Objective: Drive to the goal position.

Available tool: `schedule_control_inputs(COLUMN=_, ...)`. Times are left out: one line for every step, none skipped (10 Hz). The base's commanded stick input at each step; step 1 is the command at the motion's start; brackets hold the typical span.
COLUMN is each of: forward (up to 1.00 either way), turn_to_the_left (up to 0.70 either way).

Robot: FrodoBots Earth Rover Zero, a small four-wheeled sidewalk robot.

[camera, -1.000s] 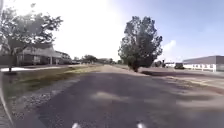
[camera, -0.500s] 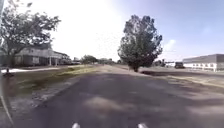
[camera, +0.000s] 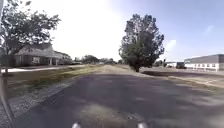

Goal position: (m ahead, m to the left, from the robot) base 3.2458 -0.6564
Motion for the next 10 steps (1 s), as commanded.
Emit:
schedule_control_inputs(forward=0.70, turn_to_the_left=0.00)
schedule_control_inputs(forward=0.70, turn_to_the_left=0.00)
schedule_control_inputs(forward=0.70, turn_to_the_left=0.00)
schedule_control_inputs(forward=0.70, turn_to_the_left=0.00)
schedule_control_inputs(forward=0.70, turn_to_the_left=0.00)
schedule_control_inputs(forward=0.70, turn_to_the_left=0.00)
schedule_control_inputs(forward=0.70, turn_to_the_left=0.00)
schedule_control_inputs(forward=0.70, turn_to_the_left=0.00)
schedule_control_inputs(forward=0.70, turn_to_the_left=0.00)
schedule_control_inputs(forward=0.70, turn_to_the_left=0.00)
